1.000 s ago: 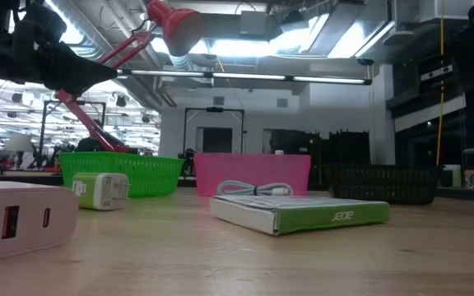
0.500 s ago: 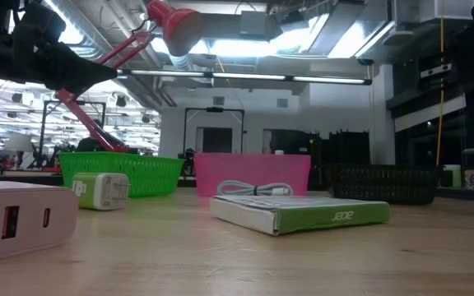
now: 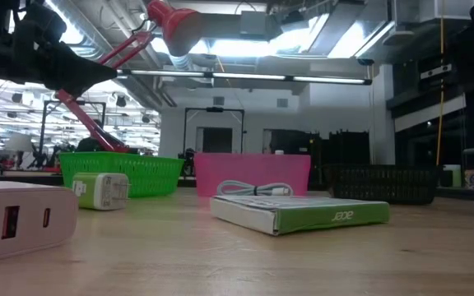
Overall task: Pick and place items into bin
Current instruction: Put the left card reader box into the pink bin
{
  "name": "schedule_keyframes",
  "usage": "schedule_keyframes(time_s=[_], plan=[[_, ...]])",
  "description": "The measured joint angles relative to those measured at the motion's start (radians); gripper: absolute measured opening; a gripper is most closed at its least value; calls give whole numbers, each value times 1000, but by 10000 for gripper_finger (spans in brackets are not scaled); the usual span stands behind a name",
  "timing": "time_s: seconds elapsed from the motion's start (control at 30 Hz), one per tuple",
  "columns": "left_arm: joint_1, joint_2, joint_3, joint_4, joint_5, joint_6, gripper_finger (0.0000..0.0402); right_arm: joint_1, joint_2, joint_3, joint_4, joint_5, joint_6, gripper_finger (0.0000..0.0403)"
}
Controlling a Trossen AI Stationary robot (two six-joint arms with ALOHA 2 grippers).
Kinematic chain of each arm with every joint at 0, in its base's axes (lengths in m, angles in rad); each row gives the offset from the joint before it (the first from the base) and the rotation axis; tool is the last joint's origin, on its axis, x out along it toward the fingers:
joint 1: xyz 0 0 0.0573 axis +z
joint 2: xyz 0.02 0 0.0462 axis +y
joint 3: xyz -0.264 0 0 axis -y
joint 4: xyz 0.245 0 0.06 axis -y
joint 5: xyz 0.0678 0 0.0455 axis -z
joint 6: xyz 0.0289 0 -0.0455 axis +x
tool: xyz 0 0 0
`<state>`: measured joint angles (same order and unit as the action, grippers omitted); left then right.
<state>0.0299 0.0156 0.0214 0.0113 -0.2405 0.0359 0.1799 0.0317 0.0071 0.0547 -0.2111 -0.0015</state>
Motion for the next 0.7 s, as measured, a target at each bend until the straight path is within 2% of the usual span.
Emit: schedule_keyframes(time_s=[0.17,0.33,0.43,0.6,0.7], plan=[[0,0,0,-2,46,-60,4,0,0,0,0,5,19,0],[0,0,0,-2,180,-114,3,0,0,0,3,87,20,0],[0,0,0,-5,188,-153,3,0,0,0,2,150,41,0],[0,0,0,-15,189,-142,2,0,0,0,1,170,53,0],[0,3,4,-18,181,-139,2,0,3,0,1,237,73,0]])
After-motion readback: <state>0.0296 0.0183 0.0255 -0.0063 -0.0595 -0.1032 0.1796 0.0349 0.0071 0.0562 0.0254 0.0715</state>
